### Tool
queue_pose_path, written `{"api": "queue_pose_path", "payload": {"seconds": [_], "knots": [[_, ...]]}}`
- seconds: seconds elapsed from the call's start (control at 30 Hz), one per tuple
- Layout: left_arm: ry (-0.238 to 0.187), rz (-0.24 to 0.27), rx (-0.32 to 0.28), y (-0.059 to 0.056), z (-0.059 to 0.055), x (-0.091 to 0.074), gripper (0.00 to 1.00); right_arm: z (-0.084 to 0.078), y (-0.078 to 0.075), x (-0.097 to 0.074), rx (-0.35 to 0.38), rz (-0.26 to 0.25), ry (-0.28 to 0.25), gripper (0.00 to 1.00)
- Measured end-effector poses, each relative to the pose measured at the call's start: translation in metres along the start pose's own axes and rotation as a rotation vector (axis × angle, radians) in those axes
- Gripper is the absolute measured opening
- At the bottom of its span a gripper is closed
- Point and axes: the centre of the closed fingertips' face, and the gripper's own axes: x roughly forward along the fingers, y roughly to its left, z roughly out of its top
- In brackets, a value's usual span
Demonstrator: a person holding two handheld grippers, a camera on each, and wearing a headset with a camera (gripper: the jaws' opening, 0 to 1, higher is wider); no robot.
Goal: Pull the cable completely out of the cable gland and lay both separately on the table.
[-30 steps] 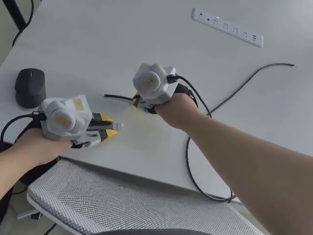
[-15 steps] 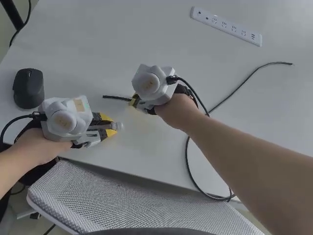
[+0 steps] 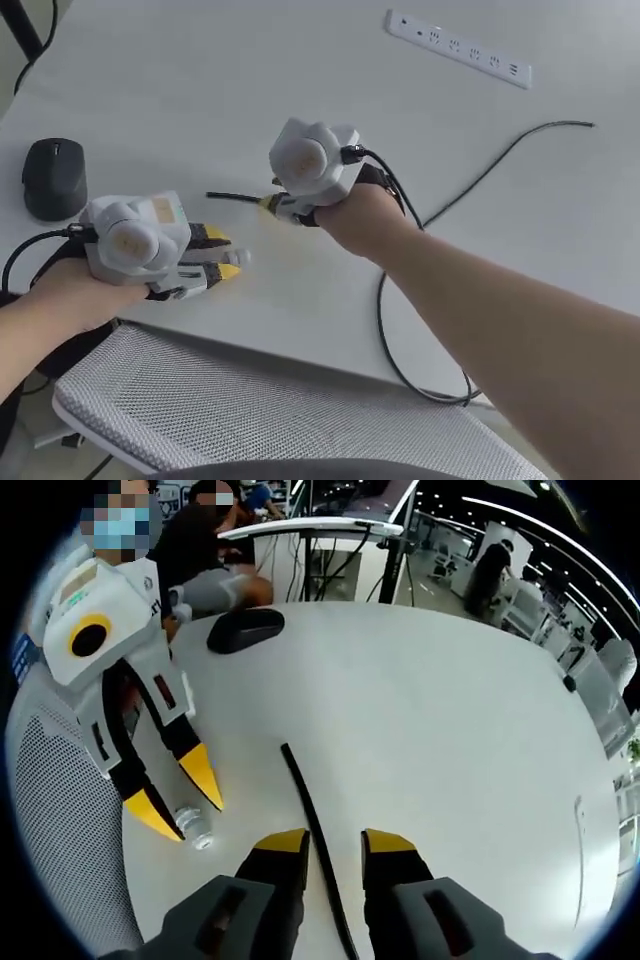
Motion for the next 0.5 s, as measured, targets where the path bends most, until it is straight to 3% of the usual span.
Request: {"api": "queue_pose_path", "payload": {"seconds": [0.27,0.5], "knots": [[-0.021,0.006,-0.025,-0.001,0.007,-0.004,0.32,0.003,-0.011,-0.051,0.075,-0.038,-0.114,0.28],[-0.054,0.013,-0.074,-0.004,0.017,-0.012,0.38,-0.011,-0.022,-0.096,0.162,-0.095,-0.18,0.34]]}}
